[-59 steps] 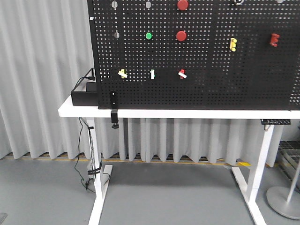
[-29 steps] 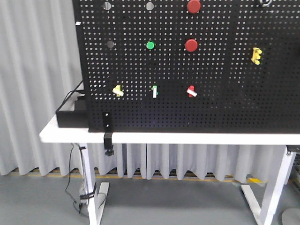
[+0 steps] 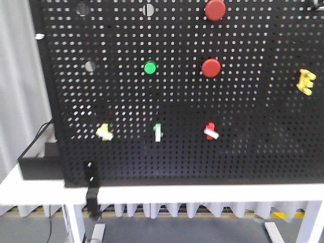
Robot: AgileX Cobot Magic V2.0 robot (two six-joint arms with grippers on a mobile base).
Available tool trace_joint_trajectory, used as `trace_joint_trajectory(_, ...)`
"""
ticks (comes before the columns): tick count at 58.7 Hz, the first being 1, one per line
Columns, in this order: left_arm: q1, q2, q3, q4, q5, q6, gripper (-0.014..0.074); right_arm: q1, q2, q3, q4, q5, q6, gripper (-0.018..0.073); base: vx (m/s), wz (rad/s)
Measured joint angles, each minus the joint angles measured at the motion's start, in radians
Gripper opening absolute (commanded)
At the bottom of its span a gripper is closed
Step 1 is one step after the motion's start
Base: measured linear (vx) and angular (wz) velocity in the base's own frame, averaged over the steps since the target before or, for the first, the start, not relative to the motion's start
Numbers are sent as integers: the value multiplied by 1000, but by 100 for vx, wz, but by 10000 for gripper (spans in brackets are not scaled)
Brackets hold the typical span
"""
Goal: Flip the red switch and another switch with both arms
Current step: 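Drive the base forward toward the black pegboard with the switches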
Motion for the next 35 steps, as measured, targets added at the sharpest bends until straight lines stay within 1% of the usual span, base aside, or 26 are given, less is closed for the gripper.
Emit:
trace_joint_trajectory(17,0,0,0,0,0,0,2,0,0,0,0,0,0,-6,33,-5)
trace_joint_trajectory(35,0,0,0,0,0,0,2,0,0,0,0,0,0,-6,19,-2)
